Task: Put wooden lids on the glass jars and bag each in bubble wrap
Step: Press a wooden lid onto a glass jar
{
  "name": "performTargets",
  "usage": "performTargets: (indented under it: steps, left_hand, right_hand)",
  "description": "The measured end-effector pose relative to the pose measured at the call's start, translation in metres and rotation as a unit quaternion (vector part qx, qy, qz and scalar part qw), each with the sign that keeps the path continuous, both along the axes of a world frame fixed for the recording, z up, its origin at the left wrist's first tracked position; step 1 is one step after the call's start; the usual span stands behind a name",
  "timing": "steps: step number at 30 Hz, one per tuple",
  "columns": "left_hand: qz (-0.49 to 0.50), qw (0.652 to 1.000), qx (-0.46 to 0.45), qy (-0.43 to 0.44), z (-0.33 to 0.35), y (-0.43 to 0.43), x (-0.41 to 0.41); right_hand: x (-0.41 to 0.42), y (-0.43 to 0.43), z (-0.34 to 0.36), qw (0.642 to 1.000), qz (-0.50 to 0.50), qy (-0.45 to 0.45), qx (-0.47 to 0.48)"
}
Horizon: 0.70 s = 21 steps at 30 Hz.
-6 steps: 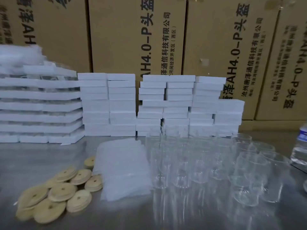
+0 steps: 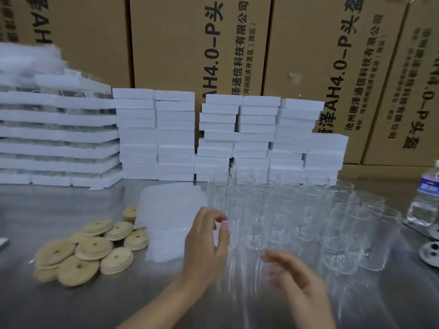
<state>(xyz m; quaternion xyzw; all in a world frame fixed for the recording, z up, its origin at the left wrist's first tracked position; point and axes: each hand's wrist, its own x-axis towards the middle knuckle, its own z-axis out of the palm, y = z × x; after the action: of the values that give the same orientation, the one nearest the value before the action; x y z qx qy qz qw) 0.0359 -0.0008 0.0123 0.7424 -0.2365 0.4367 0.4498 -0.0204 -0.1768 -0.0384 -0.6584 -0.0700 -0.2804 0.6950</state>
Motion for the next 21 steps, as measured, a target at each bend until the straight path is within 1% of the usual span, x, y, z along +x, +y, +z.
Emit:
performTargets:
  steps: [1, 2, 4, 6, 8, 9, 13, 17, 21]
  left_hand:
    - [0.023, 1.0, 0.001, -0.009, -0.001, 0.001, 0.011]
    - [0.039, 0.999, 0.0, -0.014, -0.007, 0.004, 0.02]
    - [0.057, 0.998, -0.002, -0.002, -0.023, 0.013, 0.033]
    - [0.051, 0.998, -0.003, 0.023, -0.035, 0.02, 0.046]
    - [0.036, 0.998, 0.025, 0.038, -0.041, 0.024, 0.055]
    - [0.025, 0.997, 0.037, 0.056, -0.043, 0.023, 0.059]
    - [-0.028, 0.986, 0.001, 0.166, -0.042, 0.014, 0.064]
    - [-0.083, 0.969, 0.03, 0.232, -0.047, 0.006, 0.062]
    - [-0.083, 0.96, 0.053, 0.263, -0.054, 0.007, 0.068]
  right_hand:
    - [0.01, 0.019, 0.018, 1.0, -0.005, -0.002, 0.006]
    - [0.021, 0.037, 0.026, 0.999, -0.011, -0.018, -0.035]
    - [0.046, 0.062, 0.028, 0.99, -0.057, -0.043, -0.122]
    - [0.065, 0.069, 0.021, 0.972, -0.123, -0.057, -0.19]
    - [0.087, 0.07, 0.017, 0.946, -0.19, -0.093, -0.244]
    - [0.097, 0.07, 0.016, 0.94, -0.209, -0.107, -0.249]
    - [0.111, 0.074, 0.009, 0.933, -0.238, -0.135, -0.234]
    - [0.108, 0.077, 0.005, 0.939, -0.228, -0.136, -0.22]
    - [0.109, 0.075, 0.007, 0.945, -0.213, -0.122, -0.217]
